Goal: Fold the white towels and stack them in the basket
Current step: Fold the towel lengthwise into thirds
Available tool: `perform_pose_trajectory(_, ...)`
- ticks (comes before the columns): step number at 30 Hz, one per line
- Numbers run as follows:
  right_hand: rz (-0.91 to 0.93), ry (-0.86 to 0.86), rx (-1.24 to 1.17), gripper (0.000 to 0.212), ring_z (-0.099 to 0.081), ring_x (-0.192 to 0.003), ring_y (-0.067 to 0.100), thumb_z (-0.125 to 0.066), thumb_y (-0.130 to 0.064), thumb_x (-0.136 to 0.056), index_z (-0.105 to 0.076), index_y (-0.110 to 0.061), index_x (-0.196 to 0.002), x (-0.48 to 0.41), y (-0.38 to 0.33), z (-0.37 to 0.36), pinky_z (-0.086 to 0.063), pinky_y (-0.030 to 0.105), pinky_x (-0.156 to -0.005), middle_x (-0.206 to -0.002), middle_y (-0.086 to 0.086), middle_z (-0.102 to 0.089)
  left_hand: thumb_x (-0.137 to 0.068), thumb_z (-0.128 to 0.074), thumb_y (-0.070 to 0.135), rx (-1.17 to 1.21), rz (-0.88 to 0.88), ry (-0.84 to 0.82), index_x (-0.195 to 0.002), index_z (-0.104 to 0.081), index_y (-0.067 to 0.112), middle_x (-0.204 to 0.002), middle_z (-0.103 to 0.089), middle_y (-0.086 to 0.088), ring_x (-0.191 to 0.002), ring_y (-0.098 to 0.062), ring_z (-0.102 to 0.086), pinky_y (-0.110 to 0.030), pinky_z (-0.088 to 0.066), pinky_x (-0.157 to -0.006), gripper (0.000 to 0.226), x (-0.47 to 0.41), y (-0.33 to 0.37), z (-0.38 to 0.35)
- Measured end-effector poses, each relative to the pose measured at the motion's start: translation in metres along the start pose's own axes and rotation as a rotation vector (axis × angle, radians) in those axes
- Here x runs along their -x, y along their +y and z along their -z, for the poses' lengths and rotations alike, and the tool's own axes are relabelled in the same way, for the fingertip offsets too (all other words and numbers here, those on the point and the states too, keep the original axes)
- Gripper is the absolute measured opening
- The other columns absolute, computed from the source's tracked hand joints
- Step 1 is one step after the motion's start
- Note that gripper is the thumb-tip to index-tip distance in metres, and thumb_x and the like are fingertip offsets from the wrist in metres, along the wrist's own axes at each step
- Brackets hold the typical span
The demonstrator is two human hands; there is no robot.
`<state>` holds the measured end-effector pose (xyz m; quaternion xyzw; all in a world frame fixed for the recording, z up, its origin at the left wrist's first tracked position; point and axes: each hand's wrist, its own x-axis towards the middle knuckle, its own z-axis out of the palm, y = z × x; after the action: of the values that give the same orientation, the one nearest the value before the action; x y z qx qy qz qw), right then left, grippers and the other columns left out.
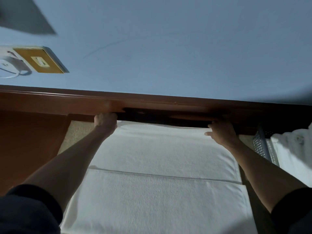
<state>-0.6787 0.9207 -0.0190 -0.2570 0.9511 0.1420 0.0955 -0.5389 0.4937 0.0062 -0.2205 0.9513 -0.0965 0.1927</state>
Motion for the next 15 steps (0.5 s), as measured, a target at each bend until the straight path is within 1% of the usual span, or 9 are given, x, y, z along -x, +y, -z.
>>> perform_pose_trajectory(3,-0.071,0.019,-0.063,0.034,-0.068,-0.097,0.021,-0.052,-0.045,-0.103,-0.068,-0.016,-0.110,0.028,0.001,0.000,-0.048,0.032,-0.069,-0.105,0.002,-0.070,-0.099,-0.066,0.027,0.236,-0.010,0.037,-0.124,-0.063,0.011,-0.121,-0.067,-0.013,-0.110,-0.036,-0.066,-0.040,-0.051,-0.079,0.030,0.021,-0.014,-0.008)
perform_pose_trajectory(5,-0.110,0.066,-0.161,0.029,-0.068,-0.099,0.028,-0.053,-0.036,-0.104,-0.067,-0.012,-0.107,0.045,0.000,-0.003,-0.051,0.034,-0.068,-0.102,0.008,-0.070,-0.100,-0.065,0.019,0.420,-0.019,0.060,-0.120,-0.063,0.006,-0.116,-0.067,-0.017,-0.103,-0.037,-0.066,-0.040,-0.052,-0.074,0.024,0.035,-0.022,-0.019)
perform_pose_trajectory(7,-0.126,0.132,-0.369,0.024,-0.067,-0.096,0.039,-0.062,-0.026,-0.100,-0.070,-0.003,-0.098,0.064,-0.004,-0.004,-0.054,0.038,-0.070,-0.093,0.019,-0.069,-0.098,-0.067,0.014,0.586,-0.027,0.067,-0.118,-0.066,0.002,-0.118,-0.067,-0.021,-0.109,-0.042,-0.063,-0.042,-0.052,-0.084,0.023,0.057,-0.030,-0.028)
perform_pose_trajectory(9,-0.150,0.136,-0.646,0.026,-0.065,-0.087,0.038,-0.071,-0.024,-0.094,-0.065,0.001,-0.088,0.084,-0.005,-0.008,-0.047,0.035,-0.073,-0.094,0.029,-0.066,-0.095,-0.072,0.020,0.686,-0.068,0.103,-0.115,-0.069,-0.002,-0.116,-0.068,-0.022,-0.110,-0.041,-0.062,-0.039,-0.045,-0.085,0.030,0.085,-0.041,-0.039)
perform_pose_trajectory(11,-0.155,0.169,-0.824,0.042,-0.061,-0.083,0.031,-0.076,-0.036,-0.090,-0.059,0.001,-0.078,0.111,-0.005,-0.010,-0.043,0.034,-0.078,-0.096,0.036,-0.064,-0.091,-0.077,0.029,0.737,-0.086,0.159,-0.112,-0.073,0.000,-0.115,-0.072,-0.018,-0.103,-0.036,-0.066,-0.036,-0.043,-0.083,0.037,0.115,-0.053,-0.048)
perform_pose_trajectory(12,-0.144,0.193,-0.843,0.055,-0.058,-0.072,0.025,-0.070,-0.053,-0.089,-0.057,-0.003,-0.070,0.127,-0.006,-0.013,-0.041,0.031,-0.073,-0.084,0.032,-0.063,-0.090,-0.077,0.032,0.769,-0.085,0.175,-0.110,-0.076,0.002,-0.115,-0.073,-0.016,-0.101,-0.035,-0.068,-0.036,-0.045,-0.083,0.037,0.130,-0.059,-0.055)
perform_pose_trajectory(13,-0.135,0.225,-0.846,0.062,-0.052,-0.061,0.019,-0.060,-0.068,-0.088,-0.056,-0.011,-0.064,0.146,-0.008,-0.014,-0.038,0.029,-0.066,-0.068,0.021,-0.060,-0.090,-0.077,0.034,0.789,-0.084,0.189,-0.107,-0.077,0.003,-0.114,-0.075,-0.014,-0.098,-0.033,-0.069,-0.035,-0.046,-0.082,0.035,0.144,-0.064,-0.064)
perform_pose_trajectory(14,-0.117,0.270,-0.846,0.061,-0.050,-0.057,0.015,-0.051,-0.074,-0.088,-0.054,-0.019,-0.061,0.164,-0.012,-0.017,-0.036,0.028,-0.060,-0.060,0.009,-0.054,-0.090,-0.077,0.034,0.824,-0.084,0.203,-0.104,-0.079,0.004,-0.112,-0.076,-0.013,-0.094,-0.031,-0.070,-0.035,-0.048,-0.081,0.033,0.158,-0.068,-0.073)
perform_pose_trajectory(15,-0.114,0.312,-0.847,0.057,-0.051,-0.057,0.015,-0.051,-0.069,-0.091,-0.058,-0.021,-0.062,0.183,-0.015,-0.020,-0.036,0.029,-0.060,-0.060,0.003,-0.055,-0.089,-0.077,0.034,0.867,-0.077,0.206,-0.101,-0.079,0.005,-0.110,-0.076,-0.013,-0.090,-0.030,-0.071,-0.036,-0.051,-0.080,0.032,0.170,-0.072,-0.084)
